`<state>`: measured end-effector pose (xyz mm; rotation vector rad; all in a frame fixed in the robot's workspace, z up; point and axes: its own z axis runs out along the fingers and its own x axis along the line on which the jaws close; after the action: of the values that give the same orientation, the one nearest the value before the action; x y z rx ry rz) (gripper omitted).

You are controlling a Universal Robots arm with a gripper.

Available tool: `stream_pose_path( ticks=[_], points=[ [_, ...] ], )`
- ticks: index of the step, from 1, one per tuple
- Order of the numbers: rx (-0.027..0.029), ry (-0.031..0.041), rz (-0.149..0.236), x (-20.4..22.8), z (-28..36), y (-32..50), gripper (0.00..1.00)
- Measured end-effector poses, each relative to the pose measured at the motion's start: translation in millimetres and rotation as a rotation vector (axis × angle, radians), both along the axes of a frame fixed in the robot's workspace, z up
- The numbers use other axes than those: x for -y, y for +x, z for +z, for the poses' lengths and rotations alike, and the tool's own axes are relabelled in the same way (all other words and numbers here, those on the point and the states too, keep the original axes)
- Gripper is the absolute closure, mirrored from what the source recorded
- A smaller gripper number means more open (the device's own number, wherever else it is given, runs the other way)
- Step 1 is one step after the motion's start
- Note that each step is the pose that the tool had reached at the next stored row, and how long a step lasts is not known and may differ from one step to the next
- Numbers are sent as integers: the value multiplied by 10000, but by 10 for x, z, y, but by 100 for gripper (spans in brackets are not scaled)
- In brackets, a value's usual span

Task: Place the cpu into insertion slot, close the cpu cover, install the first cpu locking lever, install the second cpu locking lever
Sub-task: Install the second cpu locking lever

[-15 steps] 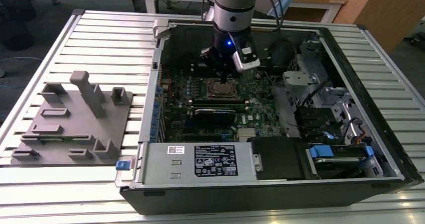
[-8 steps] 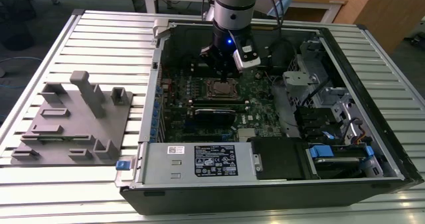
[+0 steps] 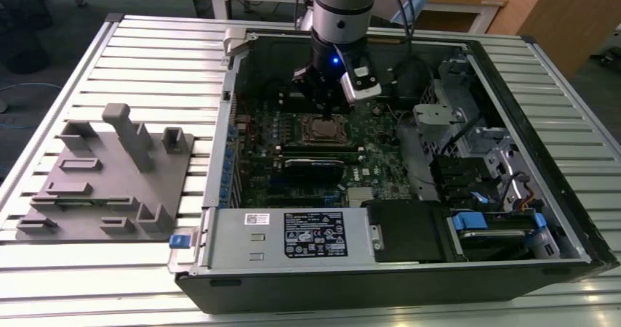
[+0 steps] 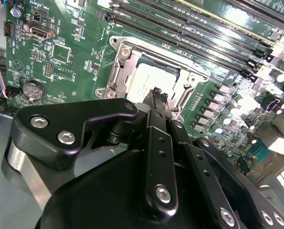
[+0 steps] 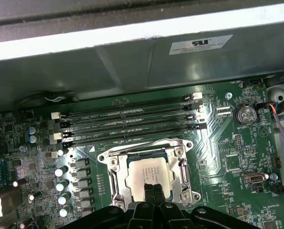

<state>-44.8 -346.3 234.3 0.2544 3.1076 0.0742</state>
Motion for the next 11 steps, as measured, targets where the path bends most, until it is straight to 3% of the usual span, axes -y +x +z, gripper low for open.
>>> stream_pose_path(
  ticks=[11],
  points=[
    [-1, 0, 1, 28, 0, 0, 89]
  ],
)
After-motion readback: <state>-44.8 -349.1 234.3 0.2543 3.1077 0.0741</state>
